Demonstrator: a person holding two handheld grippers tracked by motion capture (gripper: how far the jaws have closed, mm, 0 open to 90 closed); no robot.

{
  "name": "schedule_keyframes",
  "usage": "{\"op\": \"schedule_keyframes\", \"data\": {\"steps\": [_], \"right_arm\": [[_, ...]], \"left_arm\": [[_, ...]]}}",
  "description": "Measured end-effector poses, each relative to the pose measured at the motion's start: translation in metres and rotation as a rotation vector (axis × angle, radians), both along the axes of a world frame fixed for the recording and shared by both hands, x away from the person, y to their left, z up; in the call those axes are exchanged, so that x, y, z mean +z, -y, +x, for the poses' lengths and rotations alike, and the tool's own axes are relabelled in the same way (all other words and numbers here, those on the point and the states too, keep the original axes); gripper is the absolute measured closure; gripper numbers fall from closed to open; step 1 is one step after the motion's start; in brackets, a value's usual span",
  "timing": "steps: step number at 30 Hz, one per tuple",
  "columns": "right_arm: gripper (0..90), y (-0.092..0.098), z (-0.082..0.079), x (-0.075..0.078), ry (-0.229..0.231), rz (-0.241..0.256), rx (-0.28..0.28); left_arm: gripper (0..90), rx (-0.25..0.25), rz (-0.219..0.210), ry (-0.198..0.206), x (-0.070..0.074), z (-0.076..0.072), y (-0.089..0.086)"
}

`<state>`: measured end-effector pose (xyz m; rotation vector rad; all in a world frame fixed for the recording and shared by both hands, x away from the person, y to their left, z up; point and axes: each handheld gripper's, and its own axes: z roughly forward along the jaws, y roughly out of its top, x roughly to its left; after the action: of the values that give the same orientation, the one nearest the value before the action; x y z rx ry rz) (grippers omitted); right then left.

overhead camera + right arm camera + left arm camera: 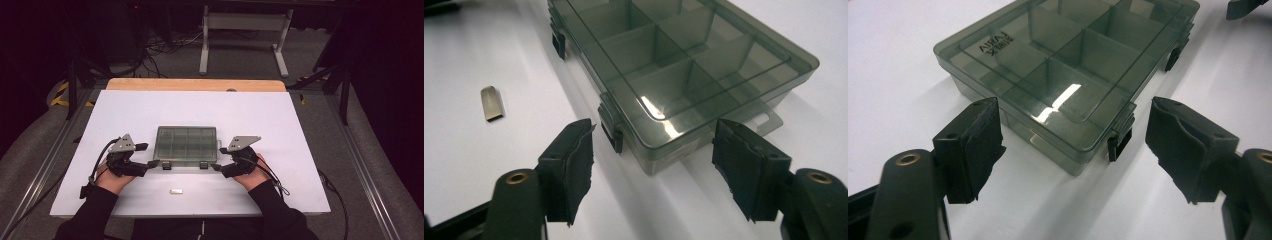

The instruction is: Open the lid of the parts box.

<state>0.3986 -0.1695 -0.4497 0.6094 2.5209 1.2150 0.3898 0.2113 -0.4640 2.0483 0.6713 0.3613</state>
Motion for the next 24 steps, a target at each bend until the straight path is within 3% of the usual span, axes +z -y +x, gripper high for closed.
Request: {"op": "schedule_keyframes", "data": {"steps": [9,24], "right_arm": [[40.9,0.000,0.003,-0.008,-0.031,-0.033,-0.013],[58.5,-0.001,0.003,-0.013,-0.024,-0.067,-0.011]], "left_arm": [[32.2,-0.011,0.018,-0.051,-0.006,0.004,0.000],[44.0,-0.029,0.038,-0.101,-0.012,0.009,-0.002]]}}
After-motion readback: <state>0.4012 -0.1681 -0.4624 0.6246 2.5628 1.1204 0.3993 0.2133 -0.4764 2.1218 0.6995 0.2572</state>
